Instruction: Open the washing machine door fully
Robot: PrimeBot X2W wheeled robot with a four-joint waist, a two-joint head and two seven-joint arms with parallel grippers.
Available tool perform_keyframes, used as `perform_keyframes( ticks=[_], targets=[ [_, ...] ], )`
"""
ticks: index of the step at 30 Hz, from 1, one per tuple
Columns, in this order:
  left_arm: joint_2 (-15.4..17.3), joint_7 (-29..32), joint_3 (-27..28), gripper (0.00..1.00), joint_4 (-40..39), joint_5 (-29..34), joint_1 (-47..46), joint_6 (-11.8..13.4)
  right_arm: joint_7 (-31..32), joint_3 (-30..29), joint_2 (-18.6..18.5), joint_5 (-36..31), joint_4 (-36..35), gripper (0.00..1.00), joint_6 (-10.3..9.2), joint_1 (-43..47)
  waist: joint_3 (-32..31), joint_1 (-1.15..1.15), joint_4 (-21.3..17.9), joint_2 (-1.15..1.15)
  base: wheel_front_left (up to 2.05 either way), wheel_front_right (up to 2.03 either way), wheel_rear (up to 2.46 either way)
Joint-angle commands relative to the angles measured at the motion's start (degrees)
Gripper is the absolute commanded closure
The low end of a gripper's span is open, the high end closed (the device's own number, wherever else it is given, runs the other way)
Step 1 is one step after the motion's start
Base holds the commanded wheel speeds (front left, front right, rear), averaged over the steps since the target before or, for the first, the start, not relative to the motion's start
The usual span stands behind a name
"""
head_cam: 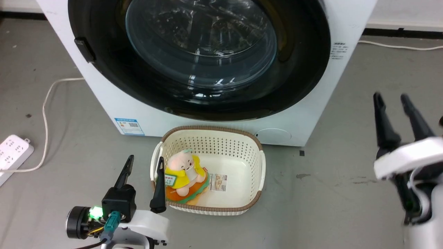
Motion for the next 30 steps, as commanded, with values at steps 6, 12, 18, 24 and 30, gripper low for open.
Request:
perform_keyframes(
  ticks=[6, 12, 18, 24, 30],
  targets=[
    [0.26, -1.58, -1.35, 0.0, -0.32, -0.29, -1.84, 0.92, 4.88, -5.29, 0.61, 5.71, 5.13, 0.0, -0.01, -9.88, 1.88, -0.01, 1.6, 0.0, 0.0, 0.0, 0.0],
    [0.28, -2.3, -2.12, 0.0, -0.42, -0.35, -2.36, 1.33, 8.25, -9.35, 0.85, 8.18, 9.54, 0.67, -0.01, -16.29, 3.18, -0.01, 2.63, 0.0, 0.0, 0.0, 0.0],
    [0.3, -3.02, -2.93, 0.0, -0.65, -0.32, -2.85, 1.72, 12.03, -13.05, 0.93, 10.19, 14.27, 1.0, -0.01, -22.67, 4.48, -0.01, 3.72, 0.0, 0.0, 0.0, 0.0],
    [0.32, -3.73, -3.8, 0.0, -0.7, -0.35, -3.4, 2.08, 17.03, -17.62, 0.62, 11.31, 20.1, 1.0, -0.01, -29.17, 5.63, -0.01, 4.97, 0.0, 0.0, 0.0, 0.0],
    [0.29, -4.45, -4.65, 0.0, -0.82, -0.52, -3.91, 2.63, 22.99, -20.84, -0.08, 10.5, 25.48, 1.0, -0.02, -35.0, 6.93, -0.01, 6.26, 0.0, 0.0, 0.0, 0.0]
  ],
)
